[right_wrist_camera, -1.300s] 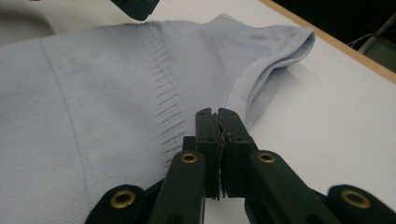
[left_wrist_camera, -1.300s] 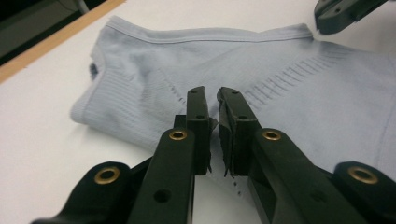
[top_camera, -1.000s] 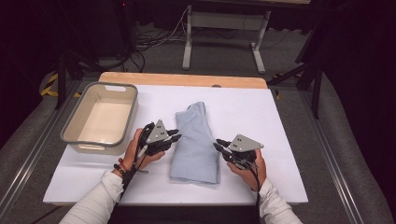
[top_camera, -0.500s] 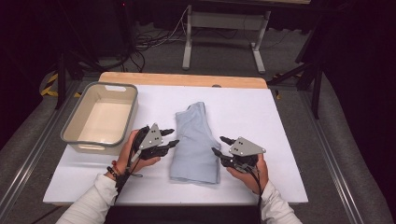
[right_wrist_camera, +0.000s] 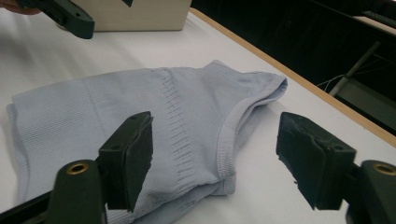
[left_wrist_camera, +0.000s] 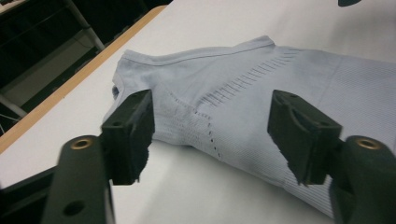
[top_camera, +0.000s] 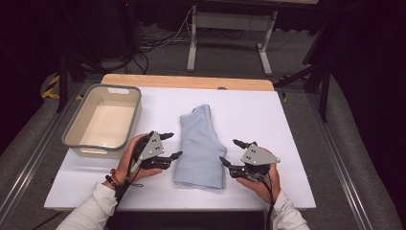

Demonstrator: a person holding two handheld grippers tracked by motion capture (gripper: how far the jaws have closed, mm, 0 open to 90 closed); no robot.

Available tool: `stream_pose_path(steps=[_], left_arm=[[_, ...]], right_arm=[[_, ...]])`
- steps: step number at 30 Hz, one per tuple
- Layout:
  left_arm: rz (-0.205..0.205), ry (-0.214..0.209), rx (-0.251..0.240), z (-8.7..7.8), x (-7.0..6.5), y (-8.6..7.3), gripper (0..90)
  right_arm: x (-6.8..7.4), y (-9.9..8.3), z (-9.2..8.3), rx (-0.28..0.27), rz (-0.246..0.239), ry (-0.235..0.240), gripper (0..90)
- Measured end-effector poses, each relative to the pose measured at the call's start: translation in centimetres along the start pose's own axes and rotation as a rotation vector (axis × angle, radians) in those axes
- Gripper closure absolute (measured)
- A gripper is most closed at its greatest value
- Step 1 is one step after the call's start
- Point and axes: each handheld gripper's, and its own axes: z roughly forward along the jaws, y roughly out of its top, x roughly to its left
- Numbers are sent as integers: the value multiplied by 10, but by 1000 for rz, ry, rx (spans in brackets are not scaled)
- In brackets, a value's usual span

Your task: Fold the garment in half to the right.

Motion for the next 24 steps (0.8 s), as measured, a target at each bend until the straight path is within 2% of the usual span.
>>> stream_pose_path(steps=[4, 11, 17, 24], left_arm=[[7, 8, 4, -4, -4, -5, 236], [-24, 13, -23, -16, -8, -14, 148], [-59, 12, -32, -24, -9, -24, 118], [-87, 19, -19, -33, -13, -37, 114]], right_arm=[[0, -2, -4, -11, 4, -8, 209], [1, -7, -11, -22, 12, -19, 138], [1, -12, -16, -19, 11, -29, 149], [2, -22, -21, 1, 15, -32, 164]])
